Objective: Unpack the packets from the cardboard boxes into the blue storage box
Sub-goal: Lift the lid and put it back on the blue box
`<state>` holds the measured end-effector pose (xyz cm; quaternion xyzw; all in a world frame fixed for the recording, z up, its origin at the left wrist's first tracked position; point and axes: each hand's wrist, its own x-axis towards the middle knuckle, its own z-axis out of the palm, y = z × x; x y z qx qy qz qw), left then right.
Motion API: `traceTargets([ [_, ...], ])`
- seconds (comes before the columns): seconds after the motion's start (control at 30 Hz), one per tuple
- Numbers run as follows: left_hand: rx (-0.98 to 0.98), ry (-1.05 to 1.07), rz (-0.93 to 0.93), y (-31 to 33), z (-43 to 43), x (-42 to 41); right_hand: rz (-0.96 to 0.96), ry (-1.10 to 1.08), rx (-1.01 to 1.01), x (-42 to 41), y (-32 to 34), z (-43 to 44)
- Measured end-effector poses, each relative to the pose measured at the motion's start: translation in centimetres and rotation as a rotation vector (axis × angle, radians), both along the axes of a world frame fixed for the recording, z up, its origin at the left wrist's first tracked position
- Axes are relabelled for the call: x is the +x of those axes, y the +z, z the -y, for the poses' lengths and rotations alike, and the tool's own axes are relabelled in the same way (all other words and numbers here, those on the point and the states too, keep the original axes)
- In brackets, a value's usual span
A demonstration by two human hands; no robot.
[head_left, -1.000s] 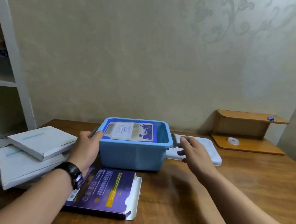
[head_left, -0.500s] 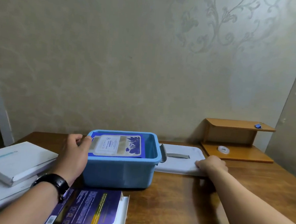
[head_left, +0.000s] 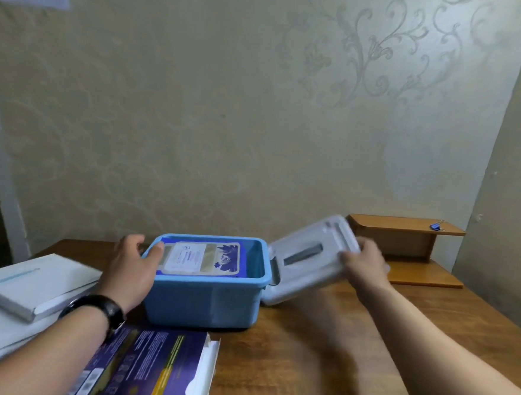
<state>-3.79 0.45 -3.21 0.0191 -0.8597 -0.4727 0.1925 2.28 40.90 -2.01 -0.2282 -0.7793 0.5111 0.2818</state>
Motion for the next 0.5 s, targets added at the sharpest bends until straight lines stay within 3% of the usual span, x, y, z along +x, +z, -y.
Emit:
traceTargets([
  [0.13,-0.026,0.022,-0.118,1.7,-0.9,2.1,-0.219,-0.006,0.615,2.6,5.3,4.9],
  [0.23,0.031,-0.013,-0.161,2.9,-1.2,2.9,-0.425,0.025,0.739,3.9,7.9,8.9],
  [0.3,0.094,-0.048,-0.178,3.7,-0.9,3.1,-0.565,0.063,0.662,4.5,9.4,11.5],
  [0.4,0.206,-0.067,-0.209,5.2,-0.2,3.1,-0.712,0.190,0.378,4.3,10.5,14.8],
  [0.5,0.343,-0.139,-0.206,5.8,0.8,3.0,-0.582,0.304,0.033,2.8,9.0,17.8],
])
